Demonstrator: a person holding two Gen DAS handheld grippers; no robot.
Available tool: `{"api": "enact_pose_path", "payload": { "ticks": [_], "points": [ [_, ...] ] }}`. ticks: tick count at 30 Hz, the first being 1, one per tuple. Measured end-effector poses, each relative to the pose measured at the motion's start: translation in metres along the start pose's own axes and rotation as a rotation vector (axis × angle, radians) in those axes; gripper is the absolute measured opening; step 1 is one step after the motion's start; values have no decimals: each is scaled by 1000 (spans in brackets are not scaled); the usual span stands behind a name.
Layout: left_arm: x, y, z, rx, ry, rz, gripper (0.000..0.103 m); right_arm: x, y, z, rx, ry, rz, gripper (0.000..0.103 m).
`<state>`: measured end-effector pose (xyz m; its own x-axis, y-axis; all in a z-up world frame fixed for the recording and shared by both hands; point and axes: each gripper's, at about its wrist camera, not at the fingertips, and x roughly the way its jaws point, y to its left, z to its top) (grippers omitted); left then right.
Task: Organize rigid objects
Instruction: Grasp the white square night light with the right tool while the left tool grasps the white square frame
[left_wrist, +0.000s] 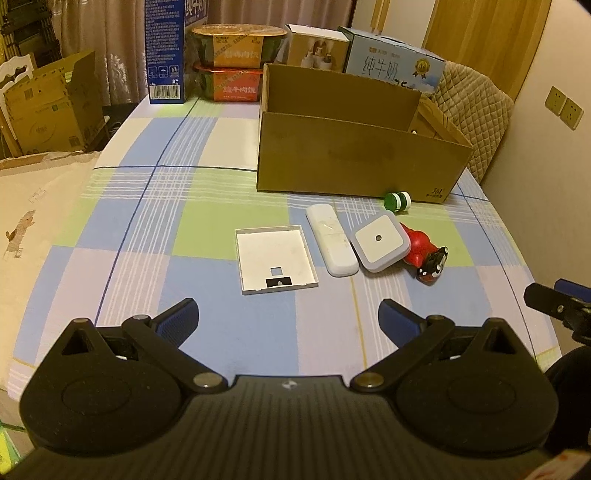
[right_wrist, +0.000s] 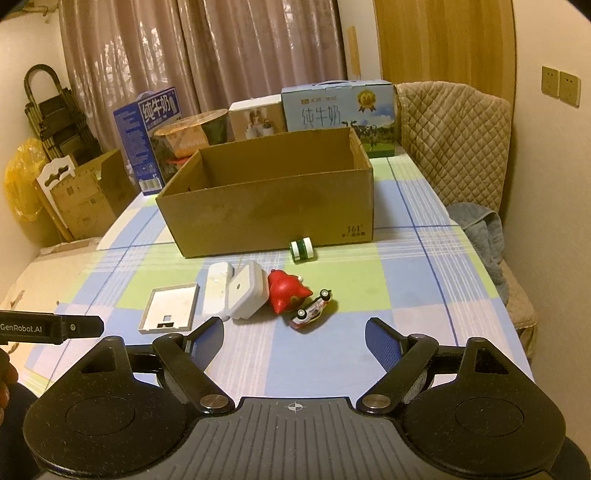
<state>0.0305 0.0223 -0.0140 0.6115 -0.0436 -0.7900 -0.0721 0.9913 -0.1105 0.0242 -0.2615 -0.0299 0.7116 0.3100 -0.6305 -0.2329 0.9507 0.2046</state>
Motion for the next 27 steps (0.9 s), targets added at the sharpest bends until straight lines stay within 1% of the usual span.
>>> {"api": "enact_pose_path", "payload": {
  "ticks": [10, 15, 23, 27],
  "points": [
    [21, 7, 5, -10, 26, -3, 102, 24, 7, 2, -37, 26, 4, 81],
    [37, 13, 12, 0, 33, 14, 102, 43, 13, 5, -69, 37, 11, 81],
    [68, 22, 29, 38, 52, 31, 102, 81, 32, 5, -187, 44, 39, 81],
    [87, 27, 36, 64, 68, 43, 102, 105, 45, 2, -301, 39, 28, 81]
  ]
}}
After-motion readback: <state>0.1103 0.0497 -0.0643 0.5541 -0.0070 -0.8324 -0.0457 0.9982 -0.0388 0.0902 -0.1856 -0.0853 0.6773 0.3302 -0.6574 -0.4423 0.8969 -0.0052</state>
